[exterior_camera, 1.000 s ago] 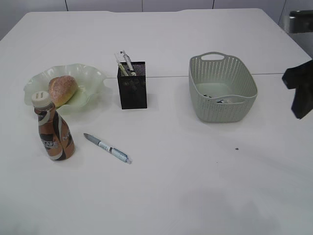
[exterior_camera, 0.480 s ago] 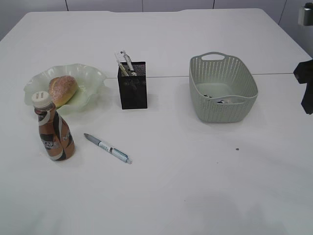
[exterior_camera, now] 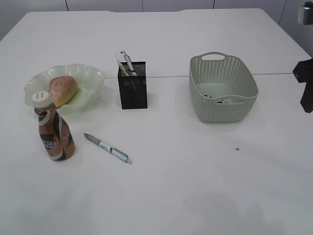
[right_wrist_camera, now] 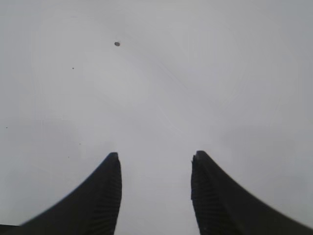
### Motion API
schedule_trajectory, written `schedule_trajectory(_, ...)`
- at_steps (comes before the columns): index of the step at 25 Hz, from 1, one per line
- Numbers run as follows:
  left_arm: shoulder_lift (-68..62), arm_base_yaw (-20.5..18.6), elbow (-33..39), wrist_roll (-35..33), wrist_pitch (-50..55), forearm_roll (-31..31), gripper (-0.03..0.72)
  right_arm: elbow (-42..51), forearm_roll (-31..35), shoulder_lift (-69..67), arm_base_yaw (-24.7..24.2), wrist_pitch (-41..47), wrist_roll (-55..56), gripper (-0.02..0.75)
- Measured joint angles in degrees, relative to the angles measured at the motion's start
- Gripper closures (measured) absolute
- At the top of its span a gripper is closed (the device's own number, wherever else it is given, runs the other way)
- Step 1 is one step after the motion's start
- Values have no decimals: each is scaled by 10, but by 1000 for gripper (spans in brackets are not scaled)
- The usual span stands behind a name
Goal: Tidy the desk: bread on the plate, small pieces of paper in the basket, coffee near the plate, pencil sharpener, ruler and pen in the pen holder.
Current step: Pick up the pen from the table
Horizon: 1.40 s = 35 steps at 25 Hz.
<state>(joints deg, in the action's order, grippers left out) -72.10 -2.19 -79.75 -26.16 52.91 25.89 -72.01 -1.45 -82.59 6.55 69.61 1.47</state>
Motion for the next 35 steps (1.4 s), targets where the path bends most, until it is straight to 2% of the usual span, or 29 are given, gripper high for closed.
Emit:
schedule_trajectory(3, -47, 51, -40, -18, 1, -14, 435, 0, 0, 0, 0, -1, 0, 393)
schedule_trajectory(10, -179, 183, -116, -26, -3, -157, 435, 0, 0, 0, 0, -7, 0, 393)
schedule_trajectory(14, -247, 231, -138, -46, -37, -212, 435, 0, 0, 0, 0, -13, 0, 393)
schedule_trajectory(17, -287, 261, -149, -98, -49, -228, 435, 0, 0, 0, 0, -15, 0, 393)
schedule_trajectory(19, -308, 275, -149, -141, -51, -231, 435, 0, 0, 0, 0, -15, 0, 393)
schedule_trajectory(22, -334, 288, -149, -169, -51, -231, 435, 0, 0, 0, 0, -15, 0, 393)
schedule_trajectory(25, -359, 289, -149, -187, -51, -218, 435, 0, 0, 0, 0, -15, 0, 393)
schedule_trajectory(29, -393, 290, -150, -266, -40, -183, 435, 0, 0, 0, 0, -15, 0, 393)
schedule_trajectory(35, -416, 295, -150, -287, -34, -176, 442, 0, 1, 0, 0, -15, 0, 393)
